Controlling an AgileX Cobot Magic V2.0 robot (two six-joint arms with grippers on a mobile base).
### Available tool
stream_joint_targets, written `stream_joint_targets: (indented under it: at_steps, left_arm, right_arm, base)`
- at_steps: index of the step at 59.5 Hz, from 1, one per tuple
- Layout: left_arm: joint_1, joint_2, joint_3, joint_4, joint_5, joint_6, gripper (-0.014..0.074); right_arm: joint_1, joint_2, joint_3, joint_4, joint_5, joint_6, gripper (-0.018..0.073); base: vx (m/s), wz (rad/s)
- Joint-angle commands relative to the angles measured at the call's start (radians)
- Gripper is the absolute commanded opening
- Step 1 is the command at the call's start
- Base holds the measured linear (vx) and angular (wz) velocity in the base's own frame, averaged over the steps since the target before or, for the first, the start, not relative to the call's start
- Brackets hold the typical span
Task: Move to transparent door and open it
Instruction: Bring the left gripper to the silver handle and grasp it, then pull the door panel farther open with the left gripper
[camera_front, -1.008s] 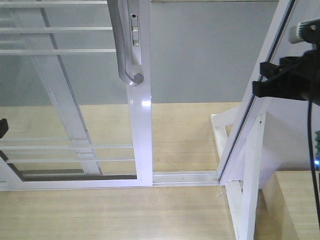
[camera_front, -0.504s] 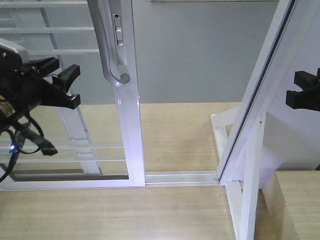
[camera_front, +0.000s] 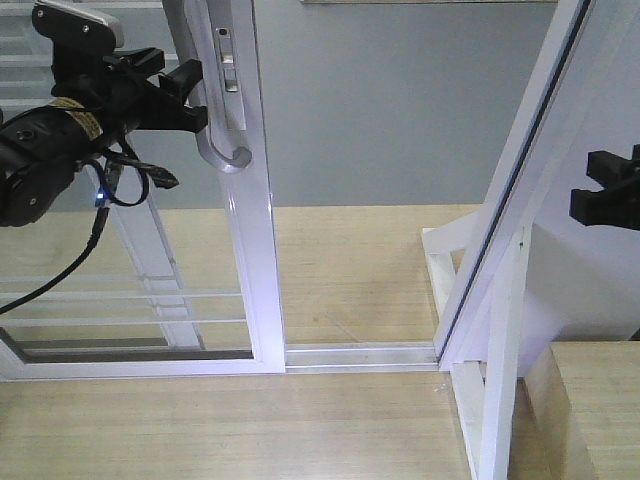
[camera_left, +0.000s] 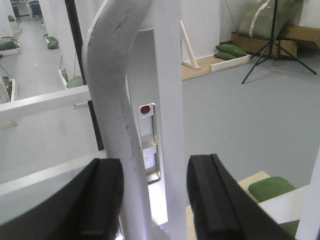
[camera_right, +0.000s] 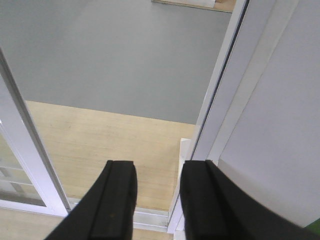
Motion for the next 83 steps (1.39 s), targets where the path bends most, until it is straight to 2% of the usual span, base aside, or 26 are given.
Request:
stream_joint_targets:
  at_steps: [1,6,15,20,43,50,55,64,83]
  left_arm:
    - [-0.004,-0.003,-0.075,-0.027,-0.077,0.002,0.0437]
    - [-0.004,0.04,-0.111,-0.067,-0.064,0.009,0.0437]
    - [-0.004,0.079,-0.136,-0.171,-0.069,0.13,0.0437]
    - [-0.004,0.097,-0.137,-0.235,-0.091,0.154,0.0437]
    - [-0.004,0.168,-0.228,-0.235,-0.103,0.149,0.0432]
    - [-0.003,0.168,-0.243,-0.238,-0.095,0.189,0.0411]
    - [0.008,0.168,-0.243,-0.282,-0.081,0.222,0.0408]
    - [0.04,0.162,-0.238,-0.407,-0.045,0.222,0.0409]
    - [0.076,0.093,-0.238,-0.417,0.122,0.298,0.0409]
  right_arm:
    - [-0.005,-0.013,-0.03,-0.01,-0.056,-0.008,0.031]
    - [-0.005,-0.013,-0.03,-0.01,-0.05,-0.008,0.031]
    - [-0.005,-0.013,-0.03,-0.01,-0.05,-0.008,0.031]
    - [-0.005,-0.013,-0.03,-0.01,-0.05,-0.008,0.031]
    - [-0.005,-0.013,-0.03,-0.01,-0.051,-0.01,0.031]
    - [-0.005,-0.013,-0.03,-0.01,-0.051,-0.01,0.031]
    - [-0.005,-0.013,-0.03,-0.01,-0.051,-0.01,0.031]
    - [-0.005,-0.013,-0.03,-0.01,-0.051,-0.011,0.031]
    - [-0.005,-0.013,-0.03,-0.011,-0.052,-0.011,0.031]
  base:
    - [0.0,0.0]
    - [0.0,0.0]
    - [0.0,0.0]
    - [0.0,0.0]
    - [0.0,0.0]
    - [0.0,0.0]
    - [0.0,0.0]
    - [0.0,0.0]
    - [0.0,0.0]
